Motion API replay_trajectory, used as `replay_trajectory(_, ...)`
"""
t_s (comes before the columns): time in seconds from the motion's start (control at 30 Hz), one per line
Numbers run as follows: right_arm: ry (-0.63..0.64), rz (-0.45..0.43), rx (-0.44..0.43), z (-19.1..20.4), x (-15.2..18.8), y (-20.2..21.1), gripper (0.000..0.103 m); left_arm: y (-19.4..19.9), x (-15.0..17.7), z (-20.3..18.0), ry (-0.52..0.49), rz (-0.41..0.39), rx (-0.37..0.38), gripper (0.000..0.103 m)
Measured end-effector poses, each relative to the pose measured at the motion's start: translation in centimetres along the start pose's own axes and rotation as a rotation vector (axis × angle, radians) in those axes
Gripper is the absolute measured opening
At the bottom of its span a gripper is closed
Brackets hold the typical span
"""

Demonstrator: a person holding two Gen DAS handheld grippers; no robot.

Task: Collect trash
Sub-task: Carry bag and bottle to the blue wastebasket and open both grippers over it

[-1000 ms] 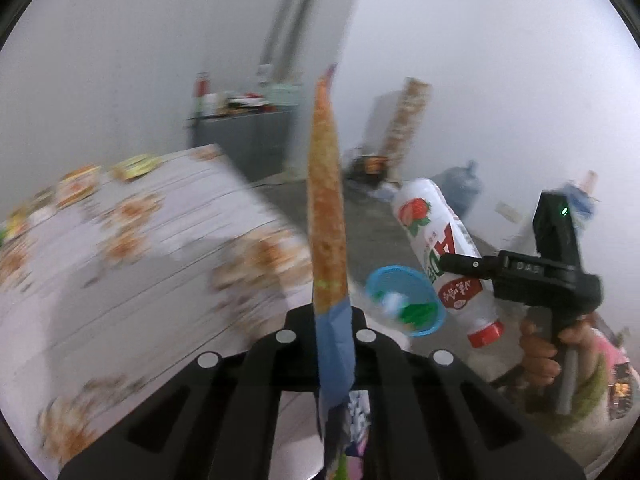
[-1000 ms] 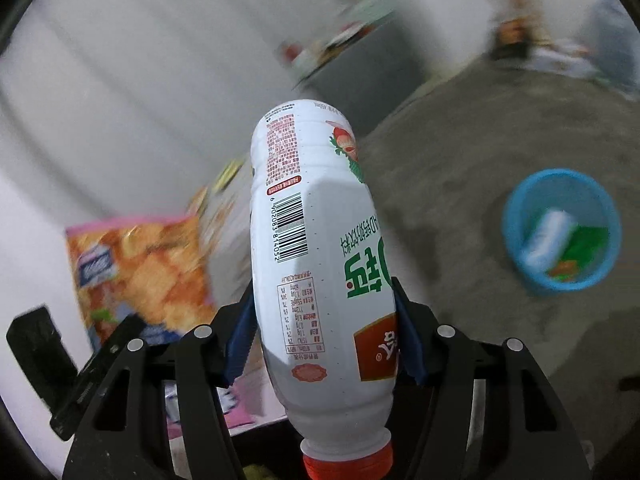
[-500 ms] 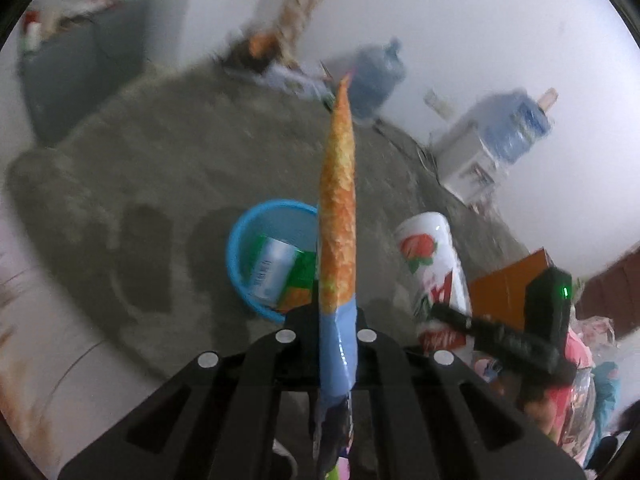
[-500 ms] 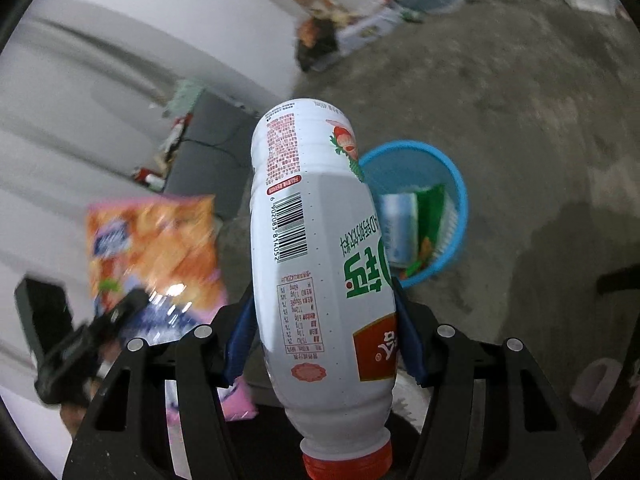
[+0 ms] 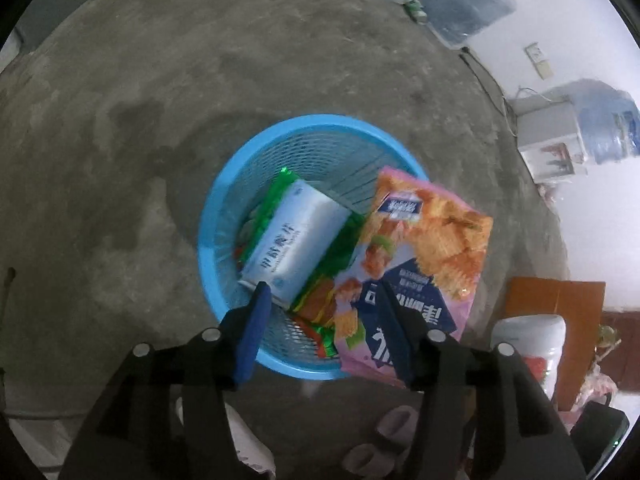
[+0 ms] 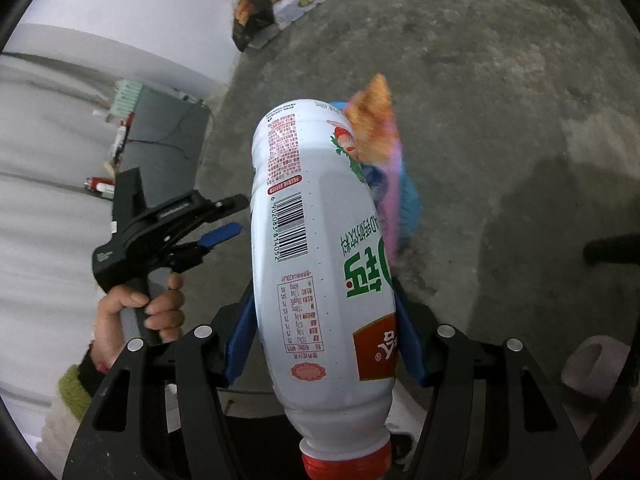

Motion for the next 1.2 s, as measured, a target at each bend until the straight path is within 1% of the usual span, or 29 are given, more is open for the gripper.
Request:
replay_trajectory(0.07, -0.020, -0.003, 0.002, -0.5, -0.4, -0.3, 0.058, 1.0, -0.2, 0.7, 0.003, -0.019, 0.010, 0.052)
replay_trajectory(0.17, -0.038, -0.024, 0.002, -0.5, -1.2, 0.0, 0.058, 2.4, 0.4, -0.3, -0.007, -0.073, -0.006, 0.052)
replay_trajectory(0.23, -0.033, -0.036, -0.010, 0.2, -1.4, 0.2, 0.058, 5.0, 0.4, -0.1, -0.014, -0.119, 0.005, 0.052)
replay_trajectory(0.3, -0.006, -0.036, -0.041, 1.7, -1.8, -0.1, 0.058, 7.3, 0.7, -0.8, -0.027, -0.150, 0.011, 0.053)
replay_trajectory(0.4, 0.037, -0.041, -0.070, 4.0, -3.0, -1.7, 0.060, 12.0, 1.4, -1.0, -0.045, -0.218, 0.023, 0.057)
replay_trajectory(0.43, 0.043, -0.046, -0.071, 4.4, -3.4, -2.2, 0.068, 13.2, 1.7, -1.3, -0.051, -0.234, 0.022, 0.058)
replay_trajectory(0.47, 0.058, -0.054, -0.073, 4.9, -4.0, -3.2, 0.082, 14.7, 2.2, -1.3, -0.062, -0.256, 0.027, 0.058)
replay_trajectory(0.5, 0.075, -0.061, -0.051, 5.1, -4.6, -4.3, 0.087, 16.8, 3.2, -1.4, -0.081, -0.283, 0.036, 0.061)
replay_trajectory(0.53, 0.086, -0.058, 0.017, 5.0, -5.1, -5.9, 0.090, 18.5, 4.1, -1.4, -0.099, -0.305, 0.035, 0.065)
replay_trajectory(0.6, 0.087, -0.006, 0.118, 4.1, -5.4, -8.3, 0.090, 21.6, 6.3, -1.5, -0.127, -0.349, 0.013, 0.069)
replay_trajectory(0.67, 0.060, 0.018, 0.155, 3.2, -5.0, -8.9, 0.083, 24.1, 8.5, -1.3, -0.147, -0.384, -0.007, 0.073)
replay_trajectory(0.73, 0.036, 0.005, 0.118, 2.5, -3.8, -7.5, 0.083, 26.9, 11.3, -1.1, -0.164, -0.429, -0.023, 0.077)
replay_trajectory(0.77, 0.035, -0.003, 0.116, 2.3, -3.4, -6.9, 0.083, 27.9, 12.4, -0.9, -0.166, -0.444, -0.029, 0.078)
replay_trajectory(0.87, 0.058, -0.037, 0.116, 2.2, -1.7, -4.5, 0.083, 30.6, 16.6, -0.7, -0.174, -0.504, -0.061, 0.081)
replay_trajectory(1.0, 0.124, -0.085, 0.137, 3.1, 0.1, -1.7, 0.083, 33.0, 21.2, -0.4, -0.157, -0.583, -0.101, 0.085)
replay_trajectory(1.13, 0.231, -0.138, 0.133, 5.9, 1.8, 1.0, 0.083, 34.6, 25.6, -0.3, -0.107, -0.656, -0.118, 0.090)
replay_trajectory(1.2, 0.335, -0.182, 0.118, 9.3, 3.5, 3.1, 0.084, 35.6, 27.9, -0.2, -0.080, -0.692, -0.132, 0.094)
Point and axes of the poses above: each gripper's, at about its wrist camera, not at the fingertips, and y roughly against the way its jaws point, z to its left, x to its underside, the point moved 2 cm from there along -y, roughly the way its jaws point, and after that the axes turned 4 degrees about -y, right-handed, at the moved point
